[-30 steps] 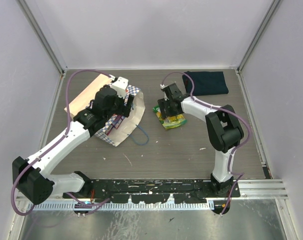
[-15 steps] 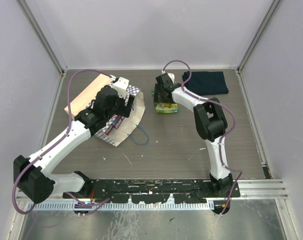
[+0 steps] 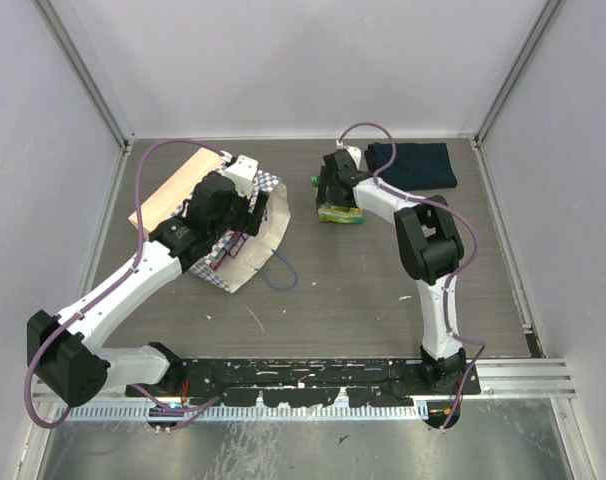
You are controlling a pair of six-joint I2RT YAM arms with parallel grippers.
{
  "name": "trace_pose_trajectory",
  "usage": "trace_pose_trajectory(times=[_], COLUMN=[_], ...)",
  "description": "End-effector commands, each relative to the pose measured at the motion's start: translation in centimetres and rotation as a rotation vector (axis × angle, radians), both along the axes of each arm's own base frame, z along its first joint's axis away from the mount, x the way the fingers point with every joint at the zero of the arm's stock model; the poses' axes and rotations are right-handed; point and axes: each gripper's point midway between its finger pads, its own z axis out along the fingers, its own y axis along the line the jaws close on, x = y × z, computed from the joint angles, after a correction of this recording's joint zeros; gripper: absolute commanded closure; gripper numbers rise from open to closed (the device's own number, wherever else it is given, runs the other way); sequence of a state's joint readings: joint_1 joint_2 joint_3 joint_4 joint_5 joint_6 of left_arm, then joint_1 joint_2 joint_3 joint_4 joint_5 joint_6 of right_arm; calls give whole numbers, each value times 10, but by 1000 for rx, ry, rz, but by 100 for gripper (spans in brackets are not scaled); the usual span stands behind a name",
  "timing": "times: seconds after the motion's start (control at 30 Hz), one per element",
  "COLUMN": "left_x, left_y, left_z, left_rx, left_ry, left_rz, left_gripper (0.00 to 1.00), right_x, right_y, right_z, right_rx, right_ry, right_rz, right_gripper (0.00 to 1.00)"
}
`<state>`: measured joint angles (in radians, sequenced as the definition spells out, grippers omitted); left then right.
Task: Take the snacks out of the paper bag
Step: Move the snack to the center of the board.
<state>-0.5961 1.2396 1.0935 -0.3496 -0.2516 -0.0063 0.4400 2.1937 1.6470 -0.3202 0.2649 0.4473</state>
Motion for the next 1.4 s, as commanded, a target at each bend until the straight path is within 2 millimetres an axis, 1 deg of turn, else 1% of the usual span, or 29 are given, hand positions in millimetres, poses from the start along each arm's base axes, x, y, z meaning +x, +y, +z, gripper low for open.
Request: trace_pose_trajectory(times=[0.0,0.13,0.2,0.3,0.43,0.57,0.63,0.77,0.87,0.93,1.0,1.03,1.1,1.17,1.2,1.27,1.37], left_x=[7,8,8,6,6,5,4,4,3,3,4,5,5,5,5,4,4], left_y=[-3,-5,-6,-8,-10,-10,-10,-9,-9,-9,-9,-10,-10,-9,-9,-7,-6], left_z=[19,18,17,18,19,19,19,20,21,20,19,18,16,14,13,14,14], left_rx=[-20,-24,-26,-35,-46,-47,-47,-48,-49,-49,-48,-46,-43,-37,-35,-32,-32], left_ry=[-53,-53,-51,-53,-58,-55,-56,-58,-60,-59,-58,-56,-51,-46,-45,-47,-50], left_rz=[4,-4,-8,-18,-28,-31,-32,-31,-31,-32,-31,-31,-30,-28,-27,-22,-20], left_gripper=[18,18,18,18,18,18,18,18,18,18,18,18,18,18,18,18,18], right_x=[-58,-92,-103,-114,-118,-112,-107,-93,-86,-83,-85,-85,-86,-85,-86,-90,-96], right_y=[-41,-64,-82,-108,-140,-171,-182,-180,-172,-161,-139,-131,-114,-102,-100,-102,-113], right_z=[-26,-33,-33,-31,-31,-16,-6,26,57,73,80,82,75,67,60,49,37], right_rx=[-72,-122,-161,-189,-209,-292,-312,-297,-310,-338,-385,-410,-464,-509,-535,-592,-668], right_ry=[158,207,223,241,259,220,199,129,60,28,27,27,38,56,68,91,118], right_rz=[-7,-10,-30,-63,-123,-193,-221,-220,-216,-187,-128,-110,-73,-50,-46,-48,-59], right_gripper=[24,23,21,20,20,17,16,12,9,9,12,16,23,25,25,27,35])
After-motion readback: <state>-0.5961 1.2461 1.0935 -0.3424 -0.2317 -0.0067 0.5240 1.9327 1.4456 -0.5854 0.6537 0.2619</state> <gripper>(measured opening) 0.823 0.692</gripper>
